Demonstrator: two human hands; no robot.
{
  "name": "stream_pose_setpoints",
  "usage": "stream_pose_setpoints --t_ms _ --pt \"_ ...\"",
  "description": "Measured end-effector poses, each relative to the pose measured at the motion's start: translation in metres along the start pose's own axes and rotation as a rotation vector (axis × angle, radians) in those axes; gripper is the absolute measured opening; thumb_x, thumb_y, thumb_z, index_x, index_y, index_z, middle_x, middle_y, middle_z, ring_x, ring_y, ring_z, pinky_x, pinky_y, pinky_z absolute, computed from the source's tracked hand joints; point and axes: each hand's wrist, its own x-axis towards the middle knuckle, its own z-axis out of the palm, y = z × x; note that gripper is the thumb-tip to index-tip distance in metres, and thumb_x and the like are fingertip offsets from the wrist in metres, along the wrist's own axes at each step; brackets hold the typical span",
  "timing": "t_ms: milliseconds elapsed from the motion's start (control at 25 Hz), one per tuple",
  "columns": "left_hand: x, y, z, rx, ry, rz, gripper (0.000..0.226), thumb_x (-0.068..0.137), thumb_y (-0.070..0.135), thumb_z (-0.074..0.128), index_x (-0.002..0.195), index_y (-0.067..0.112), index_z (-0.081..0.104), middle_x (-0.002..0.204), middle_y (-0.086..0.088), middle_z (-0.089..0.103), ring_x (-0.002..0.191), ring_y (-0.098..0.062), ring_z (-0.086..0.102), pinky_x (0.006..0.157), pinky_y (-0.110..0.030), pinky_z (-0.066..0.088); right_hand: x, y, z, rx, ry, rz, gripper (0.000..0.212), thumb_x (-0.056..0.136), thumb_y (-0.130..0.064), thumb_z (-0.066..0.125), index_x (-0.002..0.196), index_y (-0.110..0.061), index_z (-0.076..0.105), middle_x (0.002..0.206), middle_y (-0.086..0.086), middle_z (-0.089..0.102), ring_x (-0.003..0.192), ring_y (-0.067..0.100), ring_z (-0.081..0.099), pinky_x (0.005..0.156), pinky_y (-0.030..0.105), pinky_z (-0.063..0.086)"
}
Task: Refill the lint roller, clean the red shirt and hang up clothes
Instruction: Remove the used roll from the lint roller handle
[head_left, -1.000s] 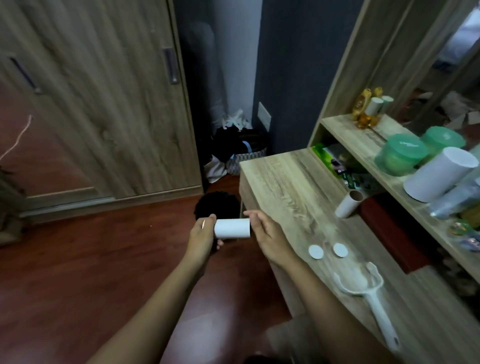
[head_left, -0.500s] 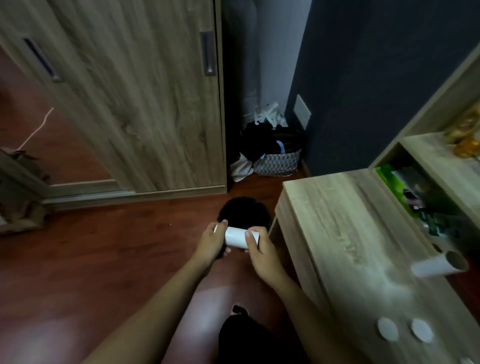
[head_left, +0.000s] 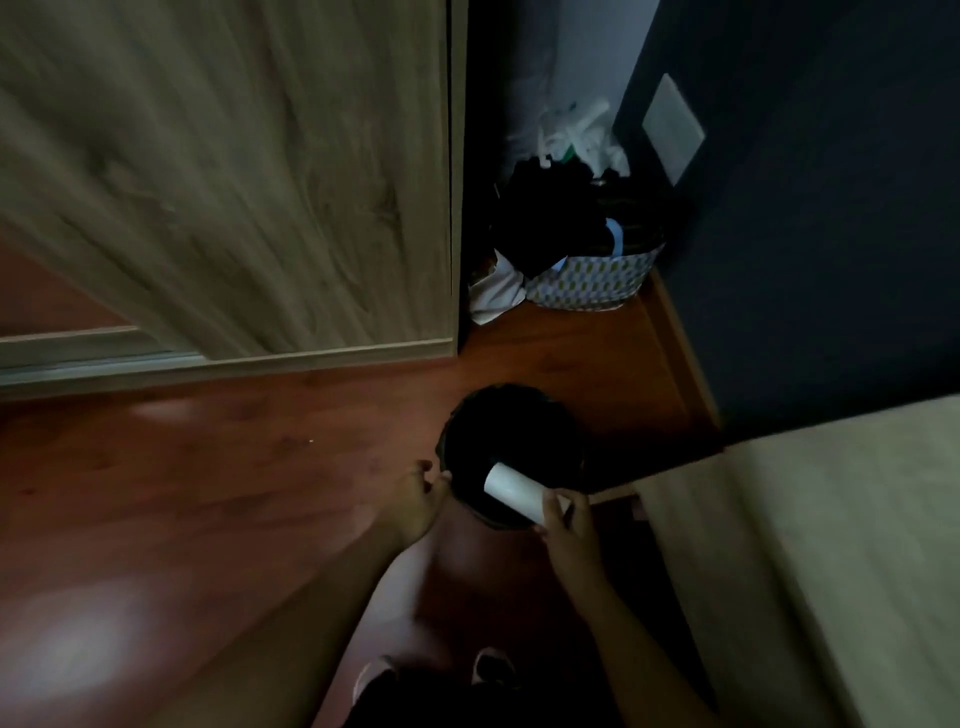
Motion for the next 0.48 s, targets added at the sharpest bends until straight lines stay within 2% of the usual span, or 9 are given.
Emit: stream_pose_setpoints --t_ms 80,160,240,320,400,480 --pt "0.063 -0.029 0.017 0.149 0.001 0.016 0.055 0.098 0.035 0.043 0.140 0.000 0.034 0.124 -0.020 0.059 0.110 -0.033 0.057 0.082 -0.030 0.041 0.043 0.031 0.016 -0.017 0.027 0.004 0.041 0.094 -0.030 0.048 0.127 -0.007 0.042 0.126 0.016 0.050 0.109 0.032 0.056 0.087 0.043 0.052" --pt "0.117 -0.055 0.038 0.248 0.006 0.004 0.058 0.098 0.038 0.042 0.141 0.000 0.033 0.137 -0.022 0.048 0.124 -0.035 0.047 0.094 -0.034 0.039 0.076 0.059 0.031 -0.019 0.035 0.012 0.042 0.093 -0.030 0.047 0.127 -0.006 0.042 0.123 0.013 0.050 0.103 0.026 0.058 0.078 0.034 0.053" --pt "0.165 -0.076 0.060 0.269 -0.009 -0.033 0.060 0.097 0.039 0.042 0.140 -0.002 0.032 0.141 -0.024 0.041 0.126 -0.038 0.044 0.096 -0.037 0.039 0.105 0.086 0.044 0.012 0.039 0.026 0.040 0.094 -0.029 0.046 0.127 -0.007 0.041 0.113 0.005 0.050 0.093 0.019 0.058 0.070 0.024 0.050" --pt "0.205 -0.088 0.081 0.170 0.004 -0.082 0.063 0.096 0.040 0.044 0.140 -0.003 0.031 0.139 -0.025 0.042 0.122 -0.039 0.046 0.092 -0.039 0.042 0.133 0.105 0.053 0.024 0.038 0.036 0.038 0.093 -0.031 0.046 0.124 -0.008 0.043 0.103 -0.003 0.052 0.088 0.017 0.060 0.069 0.026 0.049" --pt "0.235 -0.098 0.101 0.087 0.053 -0.073 0.065 0.095 0.040 0.047 0.142 -0.002 0.028 0.135 -0.024 0.047 0.118 -0.040 0.051 0.088 -0.040 0.046 0.156 0.123 0.062 -0.010 0.042 0.038 0.040 0.092 -0.034 0.047 0.123 -0.009 0.043 0.105 0.002 0.055 0.091 0.021 0.062 0.072 0.030 0.050" --pt "0.250 -0.106 0.116 0.089 0.137 -0.016 0.052 0.097 0.030 0.046 0.137 -0.002 0.035 0.127 -0.026 0.055 0.111 -0.041 0.055 0.082 -0.040 0.046 0.174 0.135 0.068 -0.074 0.066 0.018 0.041 0.091 -0.037 0.048 0.123 -0.011 0.043 0.111 0.009 0.058 0.093 0.023 0.062 0.069 0.028 0.049"
